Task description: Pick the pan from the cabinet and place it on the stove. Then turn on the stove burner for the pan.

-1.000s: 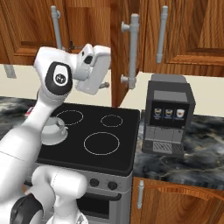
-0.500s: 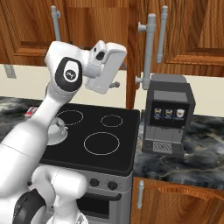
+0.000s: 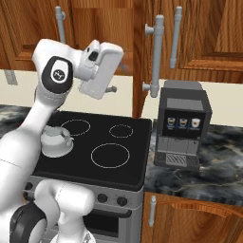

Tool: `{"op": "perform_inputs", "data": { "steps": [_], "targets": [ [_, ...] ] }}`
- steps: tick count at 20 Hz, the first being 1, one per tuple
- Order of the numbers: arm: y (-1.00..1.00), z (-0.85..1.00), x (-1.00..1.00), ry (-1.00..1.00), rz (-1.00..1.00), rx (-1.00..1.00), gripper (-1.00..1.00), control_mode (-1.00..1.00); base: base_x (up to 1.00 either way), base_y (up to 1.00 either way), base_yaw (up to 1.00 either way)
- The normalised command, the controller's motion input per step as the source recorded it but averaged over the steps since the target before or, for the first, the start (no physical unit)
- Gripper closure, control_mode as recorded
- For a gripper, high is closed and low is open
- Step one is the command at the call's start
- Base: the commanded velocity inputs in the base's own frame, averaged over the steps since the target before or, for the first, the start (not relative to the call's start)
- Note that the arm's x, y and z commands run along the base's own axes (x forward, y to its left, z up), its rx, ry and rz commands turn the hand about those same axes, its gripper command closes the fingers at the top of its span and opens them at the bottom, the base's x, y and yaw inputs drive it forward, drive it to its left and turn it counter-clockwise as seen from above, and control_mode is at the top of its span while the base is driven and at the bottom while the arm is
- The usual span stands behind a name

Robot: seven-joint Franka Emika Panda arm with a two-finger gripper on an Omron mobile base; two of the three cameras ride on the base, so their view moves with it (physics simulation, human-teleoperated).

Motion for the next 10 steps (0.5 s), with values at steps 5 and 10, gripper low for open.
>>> {"op": "perform_inputs", "data": {
  "steps": [5,10],
  "targets": [
    [1.00,-0.03,-0.05,-0.14,0.02,0.00,-1.00,-1.00,0.00,0.00,0.00],
    [0.93,0.00,0.00,-0.20,0.07,0.05,-1.00,-1.00,0.00,0.00,0.00]
  ]
}}
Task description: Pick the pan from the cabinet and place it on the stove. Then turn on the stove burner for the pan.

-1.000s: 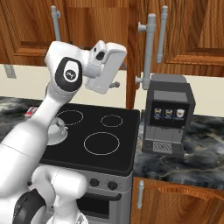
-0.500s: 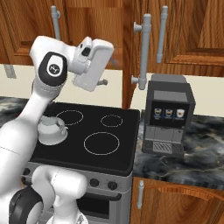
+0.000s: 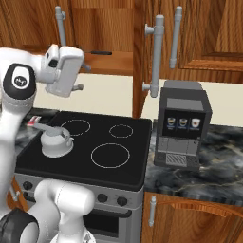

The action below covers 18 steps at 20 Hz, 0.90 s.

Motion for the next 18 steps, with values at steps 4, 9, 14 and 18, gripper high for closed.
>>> {"op": "perform_inputs", "data": {
  "steps": [4,9,14,18],
  "targets": [
    [0.65,0.00,0.12,-0.17,0.15,0.13,-1.00,-1.00,0.00,0.00,0.00],
    [0.58,0.00,0.22,-0.18,0.19,0.17,-1.00,-1.00,0.00,0.00,0.00],
    [0.52,0.00,0.18,-0.25,0.24,0.19,-1.00,-1.00,0.00,0.00,0.00],
    [0.38,0.00,0.24,-0.28,0.29,0.23,-1.00,-1.00,0.00,0.00,0.00]
  ]
}}
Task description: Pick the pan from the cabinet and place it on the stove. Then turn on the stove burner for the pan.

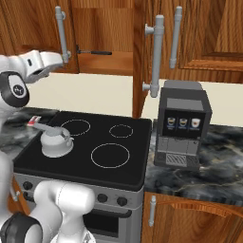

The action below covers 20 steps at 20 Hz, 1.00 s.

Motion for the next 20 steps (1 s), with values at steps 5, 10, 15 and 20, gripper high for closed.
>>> {"op": "perform_inputs", "data": {
  "steps": [5,10,15,20],
  "targets": [
    [0.19,0.00,0.36,-0.26,0.28,0.27,-1.00,-1.00,0.00,0.00,0.00],
    [0.08,0.07,0.25,-0.24,0.18,0.18,-1.00,-1.00,0.00,0.00,0.00],
    [0.15,0.17,0.18,-0.16,0.07,0.17,-1.00,-1.00,0.00,0.00,0.00],
    [0.26,0.29,0.17,-0.10,0.01,0.16,-1.00,-1.00,0.00,0.00,0.00]
  ]
}}
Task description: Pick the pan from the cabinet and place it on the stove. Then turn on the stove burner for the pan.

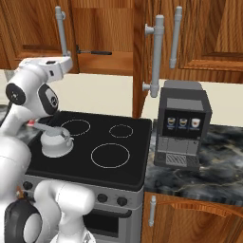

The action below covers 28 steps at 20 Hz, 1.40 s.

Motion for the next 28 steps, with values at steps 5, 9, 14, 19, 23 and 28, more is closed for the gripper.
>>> {"op": "perform_inputs", "data": {
  "steps": [5,9,14,19,23,28],
  "targets": [
    [0.15,0.24,0.31,-0.02,0.00,0.12,-1.00,-1.00,0.00,0.00,0.00],
    [0.04,0.09,0.38,0.00,0.00,0.08,-1.00,-1.00,0.00,0.00,0.00],
    [0.00,0.01,0.38,0.00,0.03,0.08,-1.00,-1.00,0.00,0.00,0.00],
    [0.00,0.00,0.34,0.00,0.06,0.06,-1.00,-1.00,0.00,0.00,0.00],
    [0.00,0.00,0.37,0.00,0.07,0.03,-1.00,-1.00,0.00,0.00,0.00],
    [0.00,0.00,0.34,0.00,0.09,0.00,-1.00,-1.00,0.00,0.00,0.00]
  ]
}}
